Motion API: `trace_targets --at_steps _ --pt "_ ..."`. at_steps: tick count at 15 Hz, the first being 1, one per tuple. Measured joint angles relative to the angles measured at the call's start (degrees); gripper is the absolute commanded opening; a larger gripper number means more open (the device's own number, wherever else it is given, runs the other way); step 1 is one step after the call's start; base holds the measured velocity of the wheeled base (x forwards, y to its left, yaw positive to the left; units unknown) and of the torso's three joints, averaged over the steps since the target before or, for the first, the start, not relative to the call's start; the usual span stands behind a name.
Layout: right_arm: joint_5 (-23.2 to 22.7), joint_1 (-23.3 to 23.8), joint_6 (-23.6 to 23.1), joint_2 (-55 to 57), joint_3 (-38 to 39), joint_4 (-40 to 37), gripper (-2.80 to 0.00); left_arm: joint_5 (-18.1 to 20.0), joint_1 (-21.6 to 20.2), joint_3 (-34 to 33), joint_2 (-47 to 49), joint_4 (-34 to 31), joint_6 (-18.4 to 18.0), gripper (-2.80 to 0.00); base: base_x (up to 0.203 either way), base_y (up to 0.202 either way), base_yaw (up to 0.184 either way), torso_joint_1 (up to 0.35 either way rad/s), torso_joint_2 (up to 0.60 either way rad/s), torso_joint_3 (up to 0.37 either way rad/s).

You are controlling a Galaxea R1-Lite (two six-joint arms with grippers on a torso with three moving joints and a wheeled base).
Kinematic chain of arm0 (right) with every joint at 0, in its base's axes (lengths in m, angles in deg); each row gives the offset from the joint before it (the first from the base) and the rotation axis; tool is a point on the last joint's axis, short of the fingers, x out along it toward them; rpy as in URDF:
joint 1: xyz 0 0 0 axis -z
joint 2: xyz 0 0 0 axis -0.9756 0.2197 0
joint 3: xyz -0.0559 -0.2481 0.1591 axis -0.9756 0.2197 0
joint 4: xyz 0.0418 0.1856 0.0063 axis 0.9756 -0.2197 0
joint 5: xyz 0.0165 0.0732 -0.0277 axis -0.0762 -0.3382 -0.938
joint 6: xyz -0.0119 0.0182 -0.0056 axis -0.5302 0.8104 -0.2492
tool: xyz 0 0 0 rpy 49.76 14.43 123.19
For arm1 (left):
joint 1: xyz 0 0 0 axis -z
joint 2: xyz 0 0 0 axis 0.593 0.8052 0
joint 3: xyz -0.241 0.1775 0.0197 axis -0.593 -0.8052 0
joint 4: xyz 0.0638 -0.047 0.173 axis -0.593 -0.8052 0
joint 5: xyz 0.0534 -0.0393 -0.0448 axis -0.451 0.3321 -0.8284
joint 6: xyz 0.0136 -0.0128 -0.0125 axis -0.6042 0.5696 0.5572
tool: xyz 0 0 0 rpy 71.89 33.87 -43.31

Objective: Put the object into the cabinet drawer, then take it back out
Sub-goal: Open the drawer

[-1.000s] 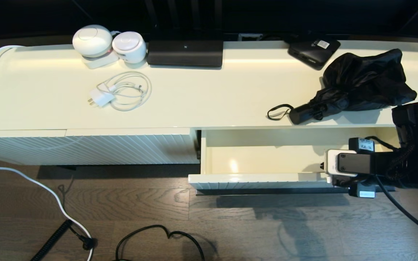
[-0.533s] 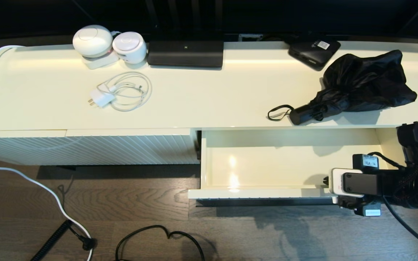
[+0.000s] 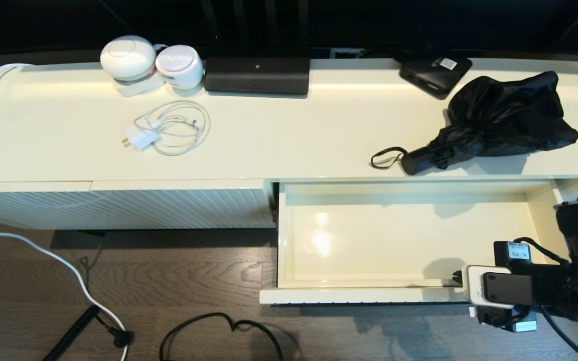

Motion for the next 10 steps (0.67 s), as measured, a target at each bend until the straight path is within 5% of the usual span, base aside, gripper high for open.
trace_targets --at_steps 10 --pt "0.60 -0.44 0.13 -2.90 -0.32 -2.93 -2.80 0.00 0.02 -0.02 0.00 0.00 0.02 -2.80 0.000 0.000 0.000 0.000 0.00 0.000"
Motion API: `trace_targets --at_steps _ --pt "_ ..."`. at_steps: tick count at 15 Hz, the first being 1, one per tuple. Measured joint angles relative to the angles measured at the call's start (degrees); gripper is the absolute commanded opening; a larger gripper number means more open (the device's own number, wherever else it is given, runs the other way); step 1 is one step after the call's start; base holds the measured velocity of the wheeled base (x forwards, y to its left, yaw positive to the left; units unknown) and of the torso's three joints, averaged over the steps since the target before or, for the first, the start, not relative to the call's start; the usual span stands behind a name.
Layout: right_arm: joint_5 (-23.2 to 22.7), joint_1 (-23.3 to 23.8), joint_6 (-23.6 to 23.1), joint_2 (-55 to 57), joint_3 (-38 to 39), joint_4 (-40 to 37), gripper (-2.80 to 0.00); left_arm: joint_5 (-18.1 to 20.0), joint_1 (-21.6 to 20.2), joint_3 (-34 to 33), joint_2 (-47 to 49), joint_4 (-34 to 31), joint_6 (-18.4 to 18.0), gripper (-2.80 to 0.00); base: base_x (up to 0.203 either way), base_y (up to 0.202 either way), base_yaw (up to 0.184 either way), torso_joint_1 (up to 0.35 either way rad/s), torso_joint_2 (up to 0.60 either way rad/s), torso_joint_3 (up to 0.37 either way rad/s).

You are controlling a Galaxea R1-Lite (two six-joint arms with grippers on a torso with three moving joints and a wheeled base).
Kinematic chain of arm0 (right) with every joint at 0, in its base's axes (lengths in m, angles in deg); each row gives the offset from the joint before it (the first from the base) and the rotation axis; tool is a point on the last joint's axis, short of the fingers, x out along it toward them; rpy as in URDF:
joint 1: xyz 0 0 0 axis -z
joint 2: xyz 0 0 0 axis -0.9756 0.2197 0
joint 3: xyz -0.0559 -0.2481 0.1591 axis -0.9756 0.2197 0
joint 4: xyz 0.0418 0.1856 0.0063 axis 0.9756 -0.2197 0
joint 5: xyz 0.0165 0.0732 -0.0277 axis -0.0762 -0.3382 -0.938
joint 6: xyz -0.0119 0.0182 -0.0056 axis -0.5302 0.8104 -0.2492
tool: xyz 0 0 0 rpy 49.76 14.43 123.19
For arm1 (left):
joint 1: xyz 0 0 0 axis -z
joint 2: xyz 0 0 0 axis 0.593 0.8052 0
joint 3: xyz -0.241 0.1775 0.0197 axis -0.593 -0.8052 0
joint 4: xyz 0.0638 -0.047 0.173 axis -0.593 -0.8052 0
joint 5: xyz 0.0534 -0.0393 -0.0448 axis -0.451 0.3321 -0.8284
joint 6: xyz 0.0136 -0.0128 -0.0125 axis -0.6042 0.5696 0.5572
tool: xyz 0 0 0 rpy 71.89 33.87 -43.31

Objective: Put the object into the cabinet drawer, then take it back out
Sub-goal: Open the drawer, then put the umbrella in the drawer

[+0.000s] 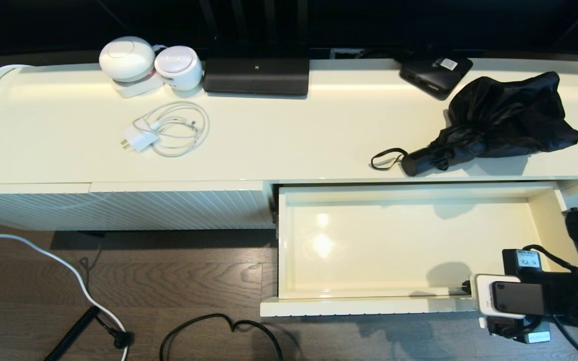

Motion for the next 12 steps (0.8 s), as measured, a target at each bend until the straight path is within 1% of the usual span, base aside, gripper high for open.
trace_targets --at_steps 4,8,10,11,12 --pt "0.37 0.37 0.33 -3.92 -3.89 -1.72 -2.80 0.00 0.00 0.00 0.00 0.00 -0.02 -2.80 0.000 0.000 0.000 0.000 0.00 0.000" --pt "0.37 0.58 0.74 -9.43 -10.28 -8.09 -2.80 0.00 0.02 0.06 0.00 0.00 -0.02 -2.80 0.000 0.000 0.000 0.000 0.00 0.000" --pt "0.94 0.64 2.80 -11.96 -13.53 -9.67 -2.80 0.00 0.00 0.04 0.00 0.00 -0.02 -2.80 0.000 0.000 0.000 0.000 0.00 0.000" --pt "1.99 0.66 4.64 -12.94 -15.14 -10.77 -2.80 0.00 0.00 -0.02 0.00 0.00 -0.02 -2.80 0.000 0.000 0.000 0.000 0.00 0.000" --pt "3.89 0.66 7.64 -13.64 -16.92 -12.24 -2.80 0.00 0.00 -0.02 0.00 0.00 -0.04 -2.80 0.000 0.000 0.000 0.000 0.00 0.000"
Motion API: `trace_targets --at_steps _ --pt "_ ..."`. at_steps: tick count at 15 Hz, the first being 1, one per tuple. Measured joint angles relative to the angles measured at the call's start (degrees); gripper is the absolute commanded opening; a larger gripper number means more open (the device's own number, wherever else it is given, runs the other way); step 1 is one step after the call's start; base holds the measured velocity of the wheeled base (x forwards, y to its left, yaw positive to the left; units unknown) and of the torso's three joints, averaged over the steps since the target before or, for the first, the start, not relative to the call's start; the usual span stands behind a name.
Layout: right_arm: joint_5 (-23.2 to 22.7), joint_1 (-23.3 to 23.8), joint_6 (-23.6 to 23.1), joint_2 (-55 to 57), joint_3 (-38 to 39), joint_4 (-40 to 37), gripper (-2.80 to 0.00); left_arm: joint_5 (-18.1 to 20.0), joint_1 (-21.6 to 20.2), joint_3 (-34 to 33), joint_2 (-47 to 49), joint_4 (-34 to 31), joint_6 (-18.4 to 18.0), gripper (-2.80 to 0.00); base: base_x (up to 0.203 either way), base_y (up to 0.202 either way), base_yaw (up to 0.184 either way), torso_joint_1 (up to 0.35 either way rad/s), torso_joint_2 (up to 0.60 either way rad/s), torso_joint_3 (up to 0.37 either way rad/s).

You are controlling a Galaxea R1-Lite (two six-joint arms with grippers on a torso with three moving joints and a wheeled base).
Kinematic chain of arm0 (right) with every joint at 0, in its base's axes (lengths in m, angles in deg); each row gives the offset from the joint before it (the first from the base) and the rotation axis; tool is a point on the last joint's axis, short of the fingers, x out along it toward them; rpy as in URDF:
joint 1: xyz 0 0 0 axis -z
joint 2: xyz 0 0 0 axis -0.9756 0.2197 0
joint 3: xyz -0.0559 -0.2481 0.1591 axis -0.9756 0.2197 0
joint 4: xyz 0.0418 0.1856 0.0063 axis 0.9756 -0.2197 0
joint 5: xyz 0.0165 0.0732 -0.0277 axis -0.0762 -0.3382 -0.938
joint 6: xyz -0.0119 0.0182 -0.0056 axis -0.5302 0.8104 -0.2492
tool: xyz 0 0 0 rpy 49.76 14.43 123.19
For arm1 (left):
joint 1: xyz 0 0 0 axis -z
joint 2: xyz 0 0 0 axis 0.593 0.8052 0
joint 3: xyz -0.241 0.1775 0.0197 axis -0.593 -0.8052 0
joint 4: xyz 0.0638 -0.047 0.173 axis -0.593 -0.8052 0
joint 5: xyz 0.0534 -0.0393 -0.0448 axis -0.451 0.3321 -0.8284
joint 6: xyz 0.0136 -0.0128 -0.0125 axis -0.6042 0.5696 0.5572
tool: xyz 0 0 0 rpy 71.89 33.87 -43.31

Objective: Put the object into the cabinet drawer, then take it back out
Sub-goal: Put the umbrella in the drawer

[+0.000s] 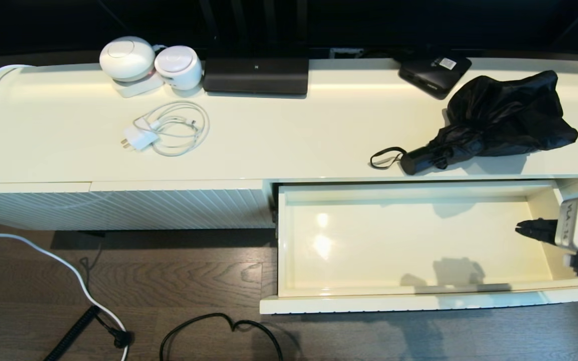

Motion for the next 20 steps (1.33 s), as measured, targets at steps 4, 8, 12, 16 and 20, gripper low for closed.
trace_targets --at_steps 4,8,12,16,20 --pt "9.19 -0.38 13.42 0.02 -4.12 -2.18 -2.80 -0.01 0.00 0.02 0.00 0.00 0.03 -2.80 0.000 0.000 0.000 0.000 0.00 0.000" --pt "11.80 -0.41 32.38 0.23 -8.60 -8.33 -2.80 0.00 0.02 0.02 0.00 0.00 0.04 -2.80 0.000 0.000 0.000 0.000 0.00 0.000" --pt "12.08 -0.41 53.79 1.33 -13.10 -9.87 -2.80 0.00 0.02 0.02 0.00 0.00 0.00 -2.80 0.000 0.000 0.000 0.000 0.00 0.000" --pt "11.93 -2.73 78.62 4.95 -25.30 -14.42 -2.80 0.00 0.02 0.02 0.00 0.00 0.02 -2.80 0.000 0.000 0.000 0.000 0.00 0.000" --pt "12.05 -5.52 99.85 10.33 -36.93 -21.48 -2.80 0.00 0.02 0.05 0.00 0.00 0.01 -2.80 0.000 0.000 0.000 0.000 0.00 0.000"
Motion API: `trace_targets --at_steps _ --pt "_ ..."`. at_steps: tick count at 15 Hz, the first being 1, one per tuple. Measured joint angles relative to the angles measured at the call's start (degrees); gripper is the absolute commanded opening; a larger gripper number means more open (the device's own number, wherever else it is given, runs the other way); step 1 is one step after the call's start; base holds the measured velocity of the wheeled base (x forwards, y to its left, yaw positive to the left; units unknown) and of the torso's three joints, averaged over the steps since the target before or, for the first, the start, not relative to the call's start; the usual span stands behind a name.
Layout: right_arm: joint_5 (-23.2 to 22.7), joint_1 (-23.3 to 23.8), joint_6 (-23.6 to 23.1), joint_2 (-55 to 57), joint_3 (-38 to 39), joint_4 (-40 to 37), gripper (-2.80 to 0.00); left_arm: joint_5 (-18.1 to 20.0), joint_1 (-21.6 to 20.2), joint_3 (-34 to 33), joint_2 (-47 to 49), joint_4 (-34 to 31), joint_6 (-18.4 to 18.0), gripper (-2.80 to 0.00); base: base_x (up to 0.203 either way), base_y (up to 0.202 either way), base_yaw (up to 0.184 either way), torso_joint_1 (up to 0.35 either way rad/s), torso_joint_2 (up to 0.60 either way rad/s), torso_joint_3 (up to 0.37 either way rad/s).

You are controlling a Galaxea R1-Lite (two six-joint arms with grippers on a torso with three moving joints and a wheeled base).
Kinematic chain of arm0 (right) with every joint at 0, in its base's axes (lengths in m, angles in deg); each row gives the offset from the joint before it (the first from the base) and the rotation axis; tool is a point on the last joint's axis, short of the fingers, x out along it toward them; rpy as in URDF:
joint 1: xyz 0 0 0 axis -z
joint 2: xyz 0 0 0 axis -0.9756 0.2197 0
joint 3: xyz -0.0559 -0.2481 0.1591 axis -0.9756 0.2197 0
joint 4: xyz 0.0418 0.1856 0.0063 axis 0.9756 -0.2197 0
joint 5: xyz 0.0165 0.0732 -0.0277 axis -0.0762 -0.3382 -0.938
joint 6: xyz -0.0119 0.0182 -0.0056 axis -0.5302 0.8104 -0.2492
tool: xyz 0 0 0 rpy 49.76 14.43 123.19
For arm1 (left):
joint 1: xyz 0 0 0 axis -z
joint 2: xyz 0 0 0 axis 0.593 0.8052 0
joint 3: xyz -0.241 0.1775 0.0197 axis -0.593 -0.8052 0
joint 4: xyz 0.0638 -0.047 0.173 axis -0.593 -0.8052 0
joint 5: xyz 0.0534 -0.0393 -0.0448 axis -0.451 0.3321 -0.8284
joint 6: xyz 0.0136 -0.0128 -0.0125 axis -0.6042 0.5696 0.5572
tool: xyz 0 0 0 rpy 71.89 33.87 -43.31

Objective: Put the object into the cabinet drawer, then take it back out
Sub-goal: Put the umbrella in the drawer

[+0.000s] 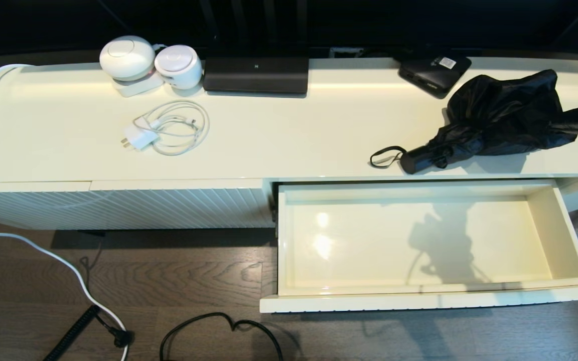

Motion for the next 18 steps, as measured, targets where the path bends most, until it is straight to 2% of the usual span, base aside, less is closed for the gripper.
trace_targets --at_steps 2,3,4,7,15,18 --pt "0.27 -0.01 9.57 3.23 -4.22 -3.97 -2.80 -0.01 0.00 -0.05 0.00 0.00 0.00 -2.80 0.000 0.000 0.000 0.000 0.00 0.000" --pt "0.31 0.17 13.40 4.63 -5.77 -5.36 -2.13 -0.02 0.00 -0.02 0.00 0.00 0.00 -2.80 0.000 0.000 0.000 0.000 0.00 0.000" --pt "0.65 0.55 16.55 6.05 -6.97 -6.24 0.00 -0.02 0.00 -0.02 0.00 0.00 0.02 -2.80 0.000 0.000 0.000 0.000 0.00 0.000" --pt "1.82 2.19 23.39 10.03 -9.23 -7.68 0.00 -0.02 -0.02 -0.02 0.00 0.00 0.00 -2.80 0.000 0.000 0.000 0.000 0.00 0.000" --pt "1.82 3.07 27.87 16.00 -10.63 -6.30 0.00 0.00 -0.05 -0.05 0.00 0.00 0.00 -2.80 0.000 0.000 0.000 0.000 0.00 0.000" --pt "2.22 3.95 27.98 18.24 -11.34 -5.90 0.00 0.00 -0.05 -0.02 0.00 0.00 0.02 -2.80 0.000 0.000 0.000 0.000 0.00 0.000"
